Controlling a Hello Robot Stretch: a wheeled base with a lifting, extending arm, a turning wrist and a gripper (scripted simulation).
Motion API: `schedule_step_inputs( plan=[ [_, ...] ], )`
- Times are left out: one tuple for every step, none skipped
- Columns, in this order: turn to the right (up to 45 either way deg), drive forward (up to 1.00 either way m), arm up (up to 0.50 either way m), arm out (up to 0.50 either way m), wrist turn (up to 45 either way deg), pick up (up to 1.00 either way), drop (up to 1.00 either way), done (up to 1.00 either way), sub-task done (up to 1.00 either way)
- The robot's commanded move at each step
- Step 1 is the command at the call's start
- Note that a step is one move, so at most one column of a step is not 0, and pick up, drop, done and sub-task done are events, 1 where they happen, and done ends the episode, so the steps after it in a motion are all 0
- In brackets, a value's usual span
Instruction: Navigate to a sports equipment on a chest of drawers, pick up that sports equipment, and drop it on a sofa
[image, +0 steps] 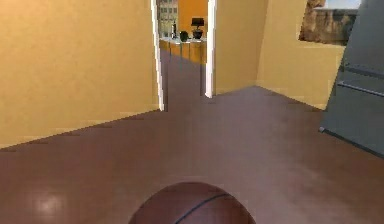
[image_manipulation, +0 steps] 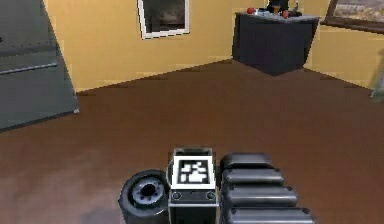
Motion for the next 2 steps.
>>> schedule_step_inputs(
  plan=[
    [0.0, 1.00, 0.00, 0.00, 0.0, 0.00, 0.00, 0.00, 0.00],
    [0.0, 1.00, 0.00, 0.00, 0.0, 0.00, 0.00, 0.00, 0.00]
  ],
)
